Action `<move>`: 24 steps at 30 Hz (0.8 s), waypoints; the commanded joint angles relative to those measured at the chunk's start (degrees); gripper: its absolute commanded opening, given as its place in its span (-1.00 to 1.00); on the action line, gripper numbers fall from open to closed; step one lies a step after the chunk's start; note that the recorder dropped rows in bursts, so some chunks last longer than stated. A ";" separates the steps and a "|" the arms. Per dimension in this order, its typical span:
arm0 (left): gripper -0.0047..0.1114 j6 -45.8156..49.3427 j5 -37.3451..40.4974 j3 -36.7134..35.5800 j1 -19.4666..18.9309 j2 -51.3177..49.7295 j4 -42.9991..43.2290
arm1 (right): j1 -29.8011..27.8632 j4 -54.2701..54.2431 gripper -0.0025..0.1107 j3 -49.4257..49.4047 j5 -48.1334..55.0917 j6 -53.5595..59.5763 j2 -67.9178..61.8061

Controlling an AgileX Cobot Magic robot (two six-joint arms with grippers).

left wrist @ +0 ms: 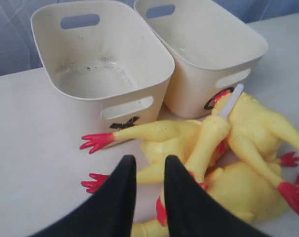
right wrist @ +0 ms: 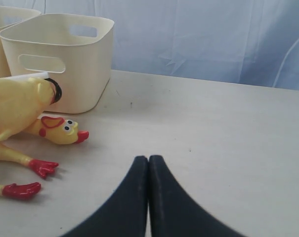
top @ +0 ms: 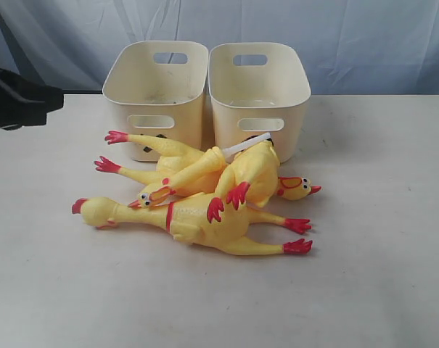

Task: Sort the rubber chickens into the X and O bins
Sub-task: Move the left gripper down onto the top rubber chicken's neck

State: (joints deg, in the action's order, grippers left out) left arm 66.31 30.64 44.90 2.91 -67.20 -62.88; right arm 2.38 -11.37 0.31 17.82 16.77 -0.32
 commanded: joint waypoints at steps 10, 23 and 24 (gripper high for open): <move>-0.61 16.47 -3.02 7.59 12.80 -16.71 11.49 | -0.26 -0.07 -0.97 -0.31 -0.38 -0.08 0.32; -0.33 20.16 -15.19 9.43 22.94 -27.37 12.52 | -0.26 -0.07 -0.97 -0.31 -0.38 -0.08 0.32; -0.28 20.16 -16.50 9.43 23.69 -27.86 12.52 | -0.26 -0.07 -0.97 -0.31 -0.38 -0.08 0.32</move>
State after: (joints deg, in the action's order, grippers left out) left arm 86.36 17.61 53.98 24.60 -93.56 -50.50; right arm 2.38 -11.37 0.31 17.82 16.77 -0.32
